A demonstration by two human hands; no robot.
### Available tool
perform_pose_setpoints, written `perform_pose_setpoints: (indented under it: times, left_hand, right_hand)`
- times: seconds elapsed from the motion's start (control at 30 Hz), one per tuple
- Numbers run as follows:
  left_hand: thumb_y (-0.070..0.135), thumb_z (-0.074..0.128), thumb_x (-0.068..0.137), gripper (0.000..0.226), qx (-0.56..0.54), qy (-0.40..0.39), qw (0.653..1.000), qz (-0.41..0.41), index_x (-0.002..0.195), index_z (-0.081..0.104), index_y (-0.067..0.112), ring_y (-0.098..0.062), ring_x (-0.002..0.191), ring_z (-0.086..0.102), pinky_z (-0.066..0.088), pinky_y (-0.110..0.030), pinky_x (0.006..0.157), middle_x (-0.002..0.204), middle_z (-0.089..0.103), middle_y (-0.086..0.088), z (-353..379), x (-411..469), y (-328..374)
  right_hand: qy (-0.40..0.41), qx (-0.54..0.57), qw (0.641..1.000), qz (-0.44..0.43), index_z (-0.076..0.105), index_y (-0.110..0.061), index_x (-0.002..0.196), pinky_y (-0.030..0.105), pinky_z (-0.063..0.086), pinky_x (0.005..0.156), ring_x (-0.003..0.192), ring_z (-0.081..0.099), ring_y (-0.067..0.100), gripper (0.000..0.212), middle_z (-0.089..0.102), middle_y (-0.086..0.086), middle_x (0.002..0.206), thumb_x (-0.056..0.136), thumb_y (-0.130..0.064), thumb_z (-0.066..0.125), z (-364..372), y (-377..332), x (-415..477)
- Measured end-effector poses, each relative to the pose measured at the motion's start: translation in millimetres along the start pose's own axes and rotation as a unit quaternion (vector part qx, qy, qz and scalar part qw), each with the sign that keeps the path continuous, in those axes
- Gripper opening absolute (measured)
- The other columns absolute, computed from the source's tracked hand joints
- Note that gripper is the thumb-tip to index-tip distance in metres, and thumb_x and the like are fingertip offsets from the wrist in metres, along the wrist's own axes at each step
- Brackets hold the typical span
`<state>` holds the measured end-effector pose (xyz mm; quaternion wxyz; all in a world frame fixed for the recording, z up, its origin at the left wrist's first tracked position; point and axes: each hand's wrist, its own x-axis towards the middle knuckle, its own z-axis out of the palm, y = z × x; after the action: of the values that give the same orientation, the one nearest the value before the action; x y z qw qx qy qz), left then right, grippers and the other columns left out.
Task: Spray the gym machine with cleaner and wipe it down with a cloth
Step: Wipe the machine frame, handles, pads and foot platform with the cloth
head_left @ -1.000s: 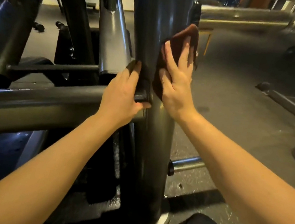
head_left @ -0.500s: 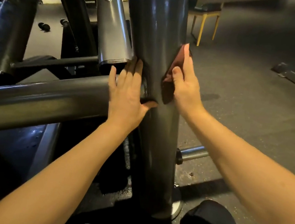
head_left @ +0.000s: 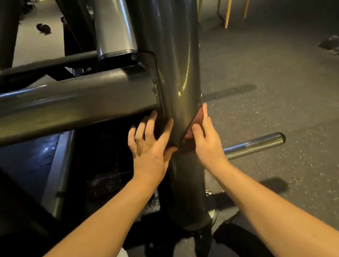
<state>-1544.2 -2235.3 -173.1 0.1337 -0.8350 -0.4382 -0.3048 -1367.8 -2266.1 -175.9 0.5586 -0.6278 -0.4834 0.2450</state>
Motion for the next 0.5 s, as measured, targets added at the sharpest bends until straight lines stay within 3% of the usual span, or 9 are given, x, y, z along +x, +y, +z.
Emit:
perform_pose_setpoints:
  times: [0.07, 0.13, 0.2, 0.27, 0.33, 0.43, 0.5]
  left_hand:
    - [0.046, 0.082, 0.083, 0.084, -0.034, -0.045, 0.997, -0.053, 0.156, 0.042, 0.035, -0.038, 0.136, 0.031, 0.034, -0.060, 0.110, 0.164, 0.019, -0.013, 11, -17, 6]
    - [0.046, 0.081, 0.084, 0.090, -0.103, -0.083, 0.986, -0.106, 0.158, 0.031, 0.042, -0.039, 0.139, 0.027, 0.042, -0.062, 0.107, 0.167, 0.012, -0.011, 21, -25, 12]
    - [0.040, 0.078, 0.087, 0.095, -0.205, -0.100, 0.964, -0.133, 0.158, 0.016, 0.052, -0.036, 0.153, 0.016, 0.040, -0.059, 0.115, 0.171, 0.002, 0.000, 30, -27, 16]
    - [0.032, 0.075, 0.092, 0.101, -0.292, -0.112, 0.939, -0.145, 0.154, 0.002, 0.065, -0.025, 0.159, 0.007, 0.037, -0.053, 0.120, 0.168, -0.014, 0.022, 35, -27, 17]
    - [0.026, 0.072, 0.095, 0.103, -0.311, -0.119, 0.933, -0.137, 0.150, -0.005, 0.070, -0.018, 0.160, 0.003, 0.036, -0.050, 0.121, 0.163, -0.022, 0.031, 39, -30, 15]
    - [0.022, 0.067, 0.099, 0.100, -0.310, -0.129, 0.934, -0.120, 0.149, -0.004, 0.071, -0.009, 0.159, -0.002, 0.027, -0.042, 0.126, 0.167, -0.018, 0.025, 40, -33, 6]
    - [0.020, 0.066, 0.099, 0.097, -0.316, -0.125, 0.935, -0.105, 0.150, 0.000, 0.070, -0.007, 0.159, 0.001, 0.026, -0.039, 0.126, 0.169, -0.013, 0.019, 40, -33, -1]
  right_hand:
    - [0.008, 0.022, 0.999, -0.024, 0.019, -0.031, 0.164, 0.029, 0.052, 0.099, 0.101, 0.064, 0.009, 0.063, 0.063, 0.018, 0.124, 0.107, -0.022, 0.045, -12, -24, 29]
    - [0.017, 0.021, 0.999, -0.041, 0.021, -0.043, 0.161, 0.038, 0.047, 0.109, 0.116, 0.061, 0.018, 0.063, 0.062, 0.011, 0.135, 0.104, -0.032, 0.045, -18, -43, 51]
    - [0.012, 0.040, 0.998, -0.053, 0.018, -0.052, 0.158, 0.052, 0.036, 0.119, 0.138, 0.049, 0.027, 0.062, 0.050, -0.001, 0.152, 0.102, -0.038, 0.042, -13, -40, 50]
    - [0.011, 0.051, 0.997, -0.052, 0.012, -0.050, 0.159, 0.055, 0.028, 0.124, 0.151, 0.033, 0.023, 0.059, 0.034, -0.005, 0.164, 0.107, -0.037, 0.039, 4, -13, 22]
    - [0.021, 0.045, 0.999, -0.012, 0.007, -0.052, 0.159, 0.056, 0.022, 0.126, 0.157, 0.019, 0.018, 0.059, 0.018, -0.005, 0.171, 0.110, -0.039, 0.036, 22, 30, -22]
    - [0.024, 0.013, 0.995, 0.095, 0.001, -0.050, 0.161, 0.058, 0.024, 0.125, 0.159, 0.007, 0.015, 0.063, 0.000, -0.012, 0.173, 0.110, -0.037, 0.037, 40, 82, -75]
    - [0.029, 0.008, 0.991, 0.133, 0.001, -0.043, 0.162, 0.054, 0.017, 0.128, 0.159, -0.002, 0.010, 0.064, -0.004, -0.012, 0.173, 0.111, -0.028, 0.037, 44, 88, -82]
